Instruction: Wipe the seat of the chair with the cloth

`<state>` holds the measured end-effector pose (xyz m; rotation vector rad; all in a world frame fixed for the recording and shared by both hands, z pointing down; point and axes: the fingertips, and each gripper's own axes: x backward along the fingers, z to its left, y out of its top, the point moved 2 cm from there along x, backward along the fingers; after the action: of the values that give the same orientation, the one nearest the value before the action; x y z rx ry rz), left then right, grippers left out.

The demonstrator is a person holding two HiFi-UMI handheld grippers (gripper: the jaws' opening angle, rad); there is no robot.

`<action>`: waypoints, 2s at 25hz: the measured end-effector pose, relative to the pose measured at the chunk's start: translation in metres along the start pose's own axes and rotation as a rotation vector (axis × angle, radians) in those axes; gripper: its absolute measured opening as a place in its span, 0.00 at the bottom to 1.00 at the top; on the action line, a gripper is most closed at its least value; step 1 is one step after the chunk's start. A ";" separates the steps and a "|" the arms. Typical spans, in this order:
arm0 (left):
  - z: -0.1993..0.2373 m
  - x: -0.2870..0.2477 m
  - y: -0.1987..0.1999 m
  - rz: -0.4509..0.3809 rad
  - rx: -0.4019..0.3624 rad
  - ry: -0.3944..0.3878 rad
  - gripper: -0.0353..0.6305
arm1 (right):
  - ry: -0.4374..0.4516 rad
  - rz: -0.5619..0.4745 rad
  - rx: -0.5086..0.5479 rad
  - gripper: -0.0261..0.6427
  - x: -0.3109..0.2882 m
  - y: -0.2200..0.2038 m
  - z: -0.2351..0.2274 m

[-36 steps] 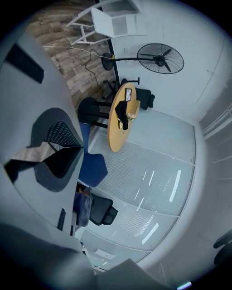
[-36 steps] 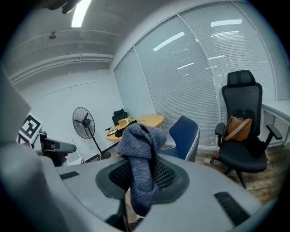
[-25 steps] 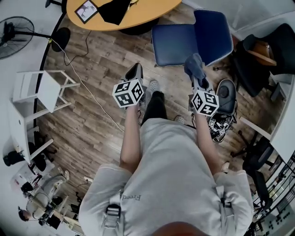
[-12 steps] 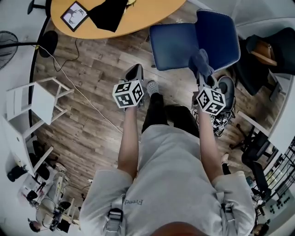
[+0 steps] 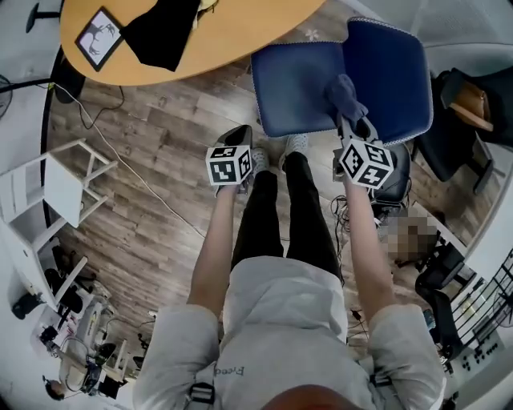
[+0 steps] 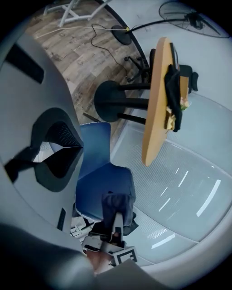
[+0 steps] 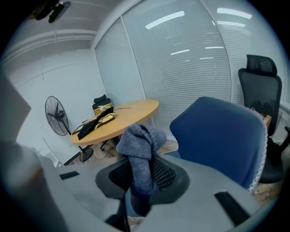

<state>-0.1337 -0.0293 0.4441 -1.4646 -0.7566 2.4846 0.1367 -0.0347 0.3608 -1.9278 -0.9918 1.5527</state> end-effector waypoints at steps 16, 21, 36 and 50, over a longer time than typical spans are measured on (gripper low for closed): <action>0.019 -0.210 -0.065 0.256 -0.124 -0.033 0.09 | -0.034 0.138 -0.092 0.17 -0.221 -0.077 -0.111; 0.042 -0.240 -0.076 0.303 -0.119 0.078 0.09 | -0.309 0.093 0.000 0.17 -0.242 -0.070 -0.163; 0.051 -0.253 -0.079 0.301 0.039 0.022 0.09 | -0.444 0.243 0.266 0.15 -0.344 -0.087 -0.199; 0.053 -0.252 -0.084 0.266 -0.062 -0.013 0.09 | -0.266 0.332 0.335 0.15 -0.351 -0.103 -0.160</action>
<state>-0.0600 -0.0710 0.7019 -1.6717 -0.6873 2.6853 0.2318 -0.2296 0.6963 -1.7392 -0.4753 2.0550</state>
